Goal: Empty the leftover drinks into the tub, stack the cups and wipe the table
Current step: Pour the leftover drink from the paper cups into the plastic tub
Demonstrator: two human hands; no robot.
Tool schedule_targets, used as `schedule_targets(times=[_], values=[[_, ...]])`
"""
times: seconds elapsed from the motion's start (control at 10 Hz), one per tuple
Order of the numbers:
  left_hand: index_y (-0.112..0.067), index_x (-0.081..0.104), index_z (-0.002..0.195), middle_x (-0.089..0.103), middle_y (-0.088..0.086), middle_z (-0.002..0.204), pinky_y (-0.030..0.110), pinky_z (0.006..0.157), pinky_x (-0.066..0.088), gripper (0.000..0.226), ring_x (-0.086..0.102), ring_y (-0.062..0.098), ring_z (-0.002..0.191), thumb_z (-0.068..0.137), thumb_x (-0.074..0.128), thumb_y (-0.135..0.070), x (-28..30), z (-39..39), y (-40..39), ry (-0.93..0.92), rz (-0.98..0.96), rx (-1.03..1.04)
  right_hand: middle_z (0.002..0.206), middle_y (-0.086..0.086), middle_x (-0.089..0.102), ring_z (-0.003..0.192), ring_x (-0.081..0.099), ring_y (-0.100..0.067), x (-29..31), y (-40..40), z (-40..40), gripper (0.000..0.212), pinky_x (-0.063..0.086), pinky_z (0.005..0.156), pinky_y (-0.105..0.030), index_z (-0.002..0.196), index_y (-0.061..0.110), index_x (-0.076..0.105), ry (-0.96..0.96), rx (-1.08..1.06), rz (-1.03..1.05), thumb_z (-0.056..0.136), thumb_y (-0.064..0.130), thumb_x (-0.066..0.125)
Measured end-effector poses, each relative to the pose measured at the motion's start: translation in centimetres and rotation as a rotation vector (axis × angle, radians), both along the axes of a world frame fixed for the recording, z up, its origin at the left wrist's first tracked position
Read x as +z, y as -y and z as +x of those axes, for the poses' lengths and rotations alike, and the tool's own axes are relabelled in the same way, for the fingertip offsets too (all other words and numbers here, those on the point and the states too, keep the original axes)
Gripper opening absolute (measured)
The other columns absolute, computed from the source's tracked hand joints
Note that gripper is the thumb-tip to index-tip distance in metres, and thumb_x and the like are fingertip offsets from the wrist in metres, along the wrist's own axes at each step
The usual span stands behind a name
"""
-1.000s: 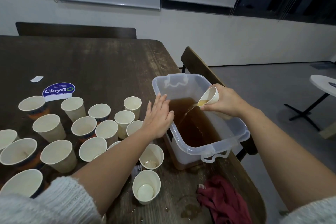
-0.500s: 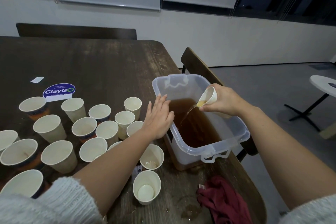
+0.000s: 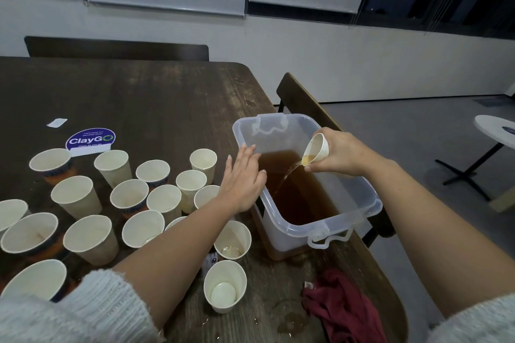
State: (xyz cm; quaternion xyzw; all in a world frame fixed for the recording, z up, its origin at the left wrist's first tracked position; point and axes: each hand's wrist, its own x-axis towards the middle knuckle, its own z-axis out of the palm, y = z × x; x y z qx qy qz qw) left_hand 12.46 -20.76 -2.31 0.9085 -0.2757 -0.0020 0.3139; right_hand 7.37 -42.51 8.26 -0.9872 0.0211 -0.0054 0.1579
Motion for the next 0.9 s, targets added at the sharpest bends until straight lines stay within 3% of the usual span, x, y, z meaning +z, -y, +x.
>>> schedule_targets(times=[0.9], values=[[-0.013,0.026,0.149,0.005,0.000,0.162,0.040,0.117,-0.011,0.048,-0.010,0.011,0.148,0.102,0.029,-0.027,-0.06,-0.01,0.01,-0.013,-0.002,0.001,0.110,0.006,0.056,0.098,0.054,-0.016,0.13,-0.99,0.46,0.071,0.047,0.073,-0.028,0.126,0.025,0.045,-0.026,0.059,-0.173,0.070,0.047,0.082]])
